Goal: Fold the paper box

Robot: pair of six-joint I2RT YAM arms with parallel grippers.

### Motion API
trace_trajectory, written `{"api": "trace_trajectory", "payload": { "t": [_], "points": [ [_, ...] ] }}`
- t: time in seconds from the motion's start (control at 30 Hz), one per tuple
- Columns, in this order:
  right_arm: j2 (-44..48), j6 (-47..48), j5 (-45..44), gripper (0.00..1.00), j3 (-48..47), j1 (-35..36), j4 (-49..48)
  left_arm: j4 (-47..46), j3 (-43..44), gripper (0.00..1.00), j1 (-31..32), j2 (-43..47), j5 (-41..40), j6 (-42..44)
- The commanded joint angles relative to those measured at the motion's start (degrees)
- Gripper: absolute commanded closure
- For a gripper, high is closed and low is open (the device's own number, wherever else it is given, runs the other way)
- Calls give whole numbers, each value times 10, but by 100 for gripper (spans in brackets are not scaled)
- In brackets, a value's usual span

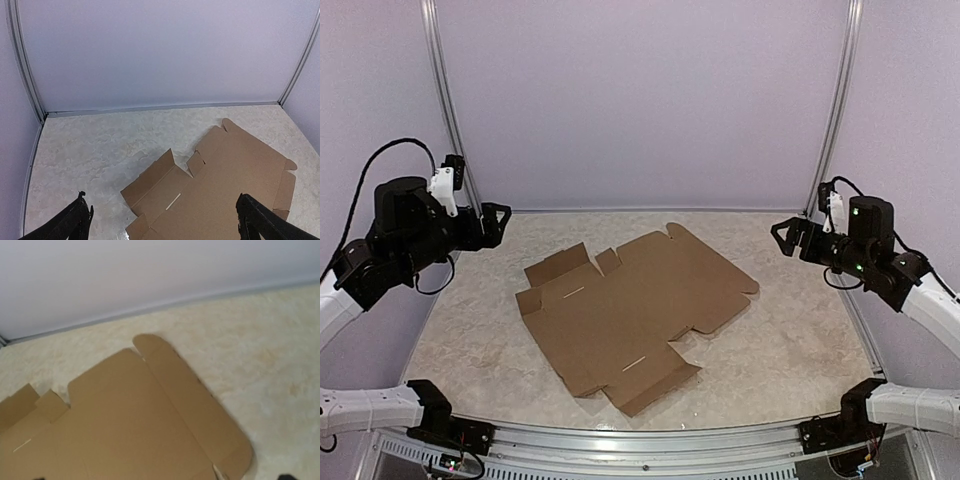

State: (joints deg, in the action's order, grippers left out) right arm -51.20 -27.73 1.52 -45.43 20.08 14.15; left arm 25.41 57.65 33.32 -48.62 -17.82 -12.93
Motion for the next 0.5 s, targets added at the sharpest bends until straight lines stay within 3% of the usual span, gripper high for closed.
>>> {"api": "trace_trajectory", "payload": {
  "t": [0.0,0.23,0.47],
  "points": [
    [-34,21,32,0,-44,-2,50,-7,-28,1,-6,7,-1,-40],
    [-42,60,78,0,-33,1,43,32,-35,1,-7,-19,-34,-100],
    [-67,78,-34,0,-43,101,84,51,-83,1,-8,-20,-10,-220]
  ]
}}
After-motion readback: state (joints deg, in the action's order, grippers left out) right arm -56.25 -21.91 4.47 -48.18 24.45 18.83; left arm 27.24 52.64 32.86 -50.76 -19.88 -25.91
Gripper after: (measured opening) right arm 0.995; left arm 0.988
